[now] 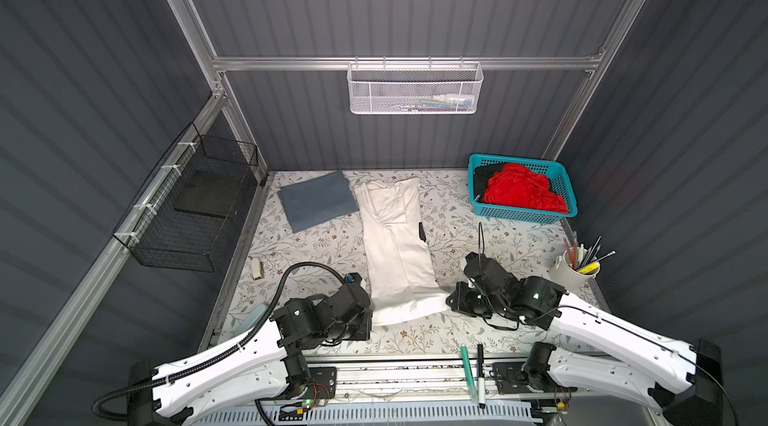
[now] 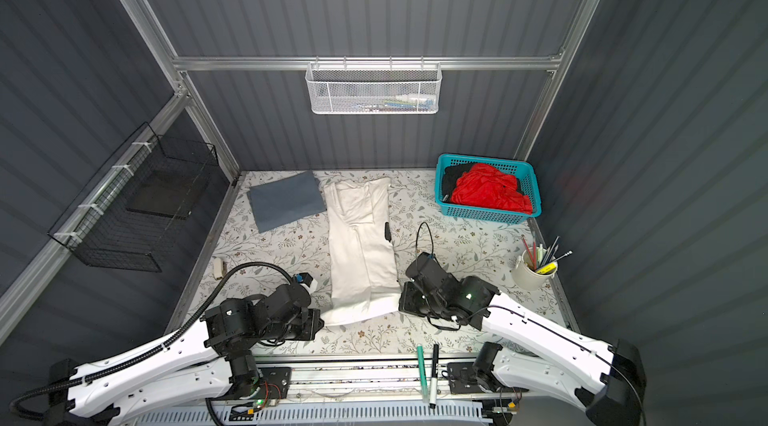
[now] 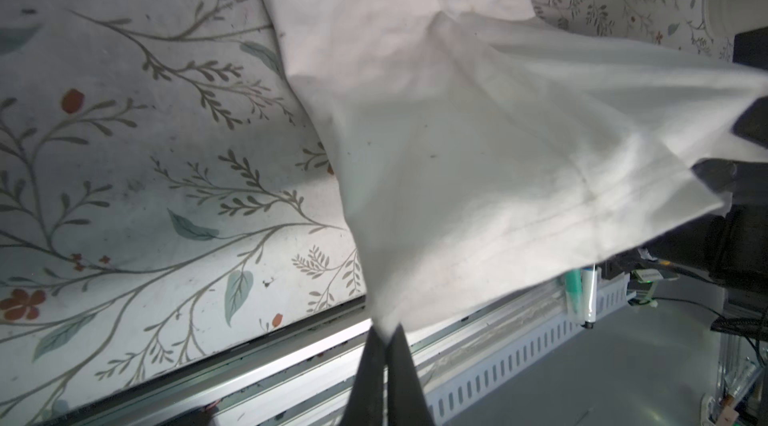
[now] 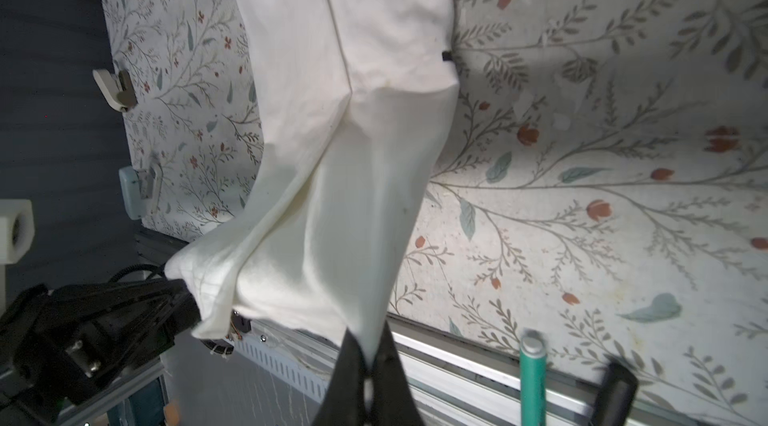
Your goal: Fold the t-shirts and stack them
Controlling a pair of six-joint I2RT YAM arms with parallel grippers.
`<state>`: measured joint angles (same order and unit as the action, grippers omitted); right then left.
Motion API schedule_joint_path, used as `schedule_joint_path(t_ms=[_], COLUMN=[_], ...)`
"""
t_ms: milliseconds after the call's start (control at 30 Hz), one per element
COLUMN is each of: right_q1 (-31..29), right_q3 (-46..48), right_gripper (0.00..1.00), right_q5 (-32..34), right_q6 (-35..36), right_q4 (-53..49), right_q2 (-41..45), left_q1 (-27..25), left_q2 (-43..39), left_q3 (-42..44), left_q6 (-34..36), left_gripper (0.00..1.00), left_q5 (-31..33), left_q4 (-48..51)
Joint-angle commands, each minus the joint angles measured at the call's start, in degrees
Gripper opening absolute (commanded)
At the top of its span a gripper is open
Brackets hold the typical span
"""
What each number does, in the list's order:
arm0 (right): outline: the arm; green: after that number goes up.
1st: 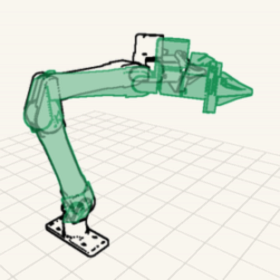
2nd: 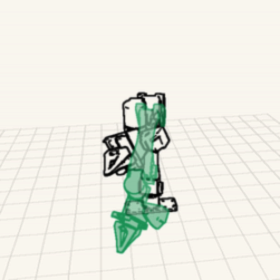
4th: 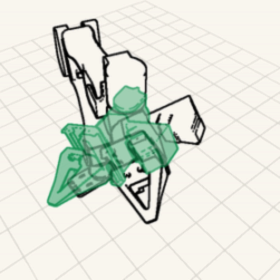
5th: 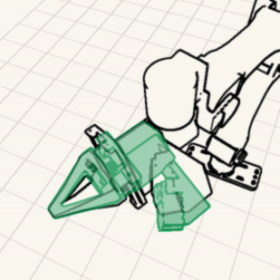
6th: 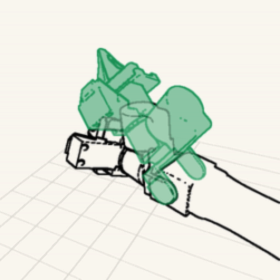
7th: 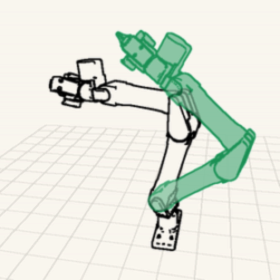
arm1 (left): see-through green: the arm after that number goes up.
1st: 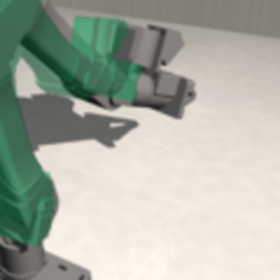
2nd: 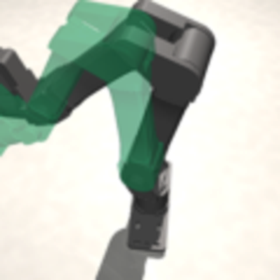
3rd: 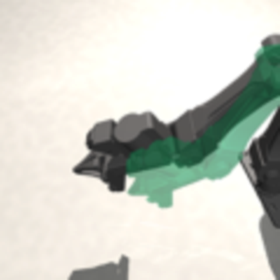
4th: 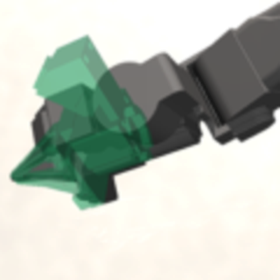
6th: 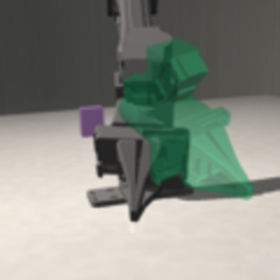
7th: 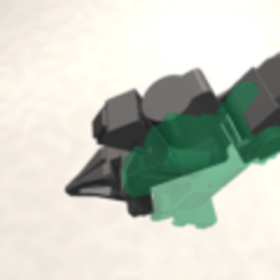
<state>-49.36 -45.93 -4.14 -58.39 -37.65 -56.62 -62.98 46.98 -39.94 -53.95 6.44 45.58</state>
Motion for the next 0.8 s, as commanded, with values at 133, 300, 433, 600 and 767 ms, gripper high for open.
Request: schedule_joint_path(t_ms=[133,300,433,600,767], right_q1=[7.2,11.4,14.8,18.0,20.9], right_q3=[-5.7,-6.8,-8.0,-11.7,-16.2], right_gripper=[0.03,0.03,0.03,0.03,0.03], right_q5=[-1.5,-4.0,-7.6,-11.6,-14.2], right_q6=[11.8,14.9,17.3,20.6,23.4], right_q4=[1.0,4.7,7.0,9.2,10.3], right_q2=[-5.3,-9.7,-13.9,-20.4,-26.7], left_q1=[-0.1,2.5,8.6,15.5,19.5], left_q2=[4.0,8.2,11.7,19.3,26.9], left_q3=[-3.6,-5.8,-7.7,-13.0,-17.9], left_q6=[1.3,3.1,7.6,14.4,17.6], left_gripper=[0.00,0.00,0.00,0.00,0.00], left_q5=[16.1,21.0,19.4,17.2,15.1], left_q4=[-2.3,-5.4,-9.6,-12.5,-13.6])
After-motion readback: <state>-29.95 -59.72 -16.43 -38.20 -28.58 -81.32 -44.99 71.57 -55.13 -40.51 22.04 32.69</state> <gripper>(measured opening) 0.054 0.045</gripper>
